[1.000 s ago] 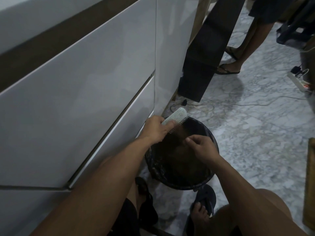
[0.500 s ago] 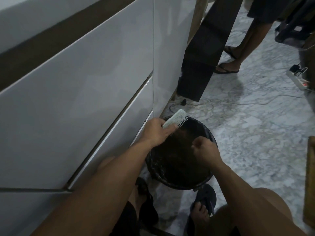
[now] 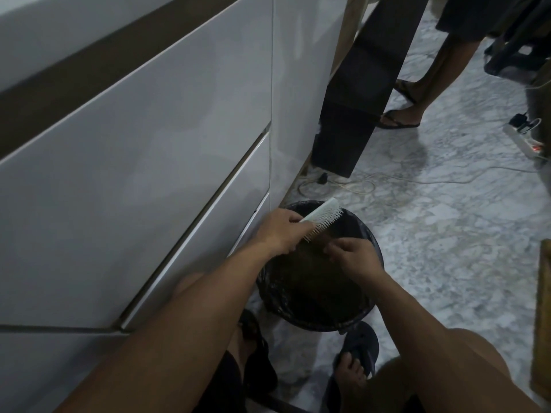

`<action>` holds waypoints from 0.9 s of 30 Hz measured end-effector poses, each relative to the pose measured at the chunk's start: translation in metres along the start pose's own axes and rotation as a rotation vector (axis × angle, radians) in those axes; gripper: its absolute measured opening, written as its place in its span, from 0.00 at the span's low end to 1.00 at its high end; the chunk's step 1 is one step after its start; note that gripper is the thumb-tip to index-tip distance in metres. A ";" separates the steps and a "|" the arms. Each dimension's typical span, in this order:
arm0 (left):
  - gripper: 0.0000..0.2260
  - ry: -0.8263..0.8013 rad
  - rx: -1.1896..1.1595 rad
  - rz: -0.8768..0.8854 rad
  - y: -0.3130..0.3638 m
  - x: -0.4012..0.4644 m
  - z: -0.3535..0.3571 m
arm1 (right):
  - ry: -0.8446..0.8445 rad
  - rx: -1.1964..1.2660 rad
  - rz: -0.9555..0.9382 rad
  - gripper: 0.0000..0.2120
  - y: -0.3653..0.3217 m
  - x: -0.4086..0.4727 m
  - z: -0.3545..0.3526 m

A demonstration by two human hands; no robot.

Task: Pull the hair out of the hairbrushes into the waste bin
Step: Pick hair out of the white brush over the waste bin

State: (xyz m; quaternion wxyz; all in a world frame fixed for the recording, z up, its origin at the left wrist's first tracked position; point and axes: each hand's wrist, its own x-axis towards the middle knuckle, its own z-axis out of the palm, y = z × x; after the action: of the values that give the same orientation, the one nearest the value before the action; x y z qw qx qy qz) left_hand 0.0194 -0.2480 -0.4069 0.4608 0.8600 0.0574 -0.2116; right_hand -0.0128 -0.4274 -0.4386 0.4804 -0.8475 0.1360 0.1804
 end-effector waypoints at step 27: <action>0.16 -0.126 -0.149 -0.070 0.010 -0.005 0.004 | 0.049 0.291 -0.120 0.14 -0.013 -0.012 0.006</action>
State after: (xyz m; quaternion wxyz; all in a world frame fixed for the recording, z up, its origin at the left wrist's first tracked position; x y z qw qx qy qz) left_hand 0.0167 -0.2570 -0.3993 0.5184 0.8060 0.0738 -0.2762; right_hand -0.0189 -0.4147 -0.4261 0.6046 -0.7796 0.1217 0.1091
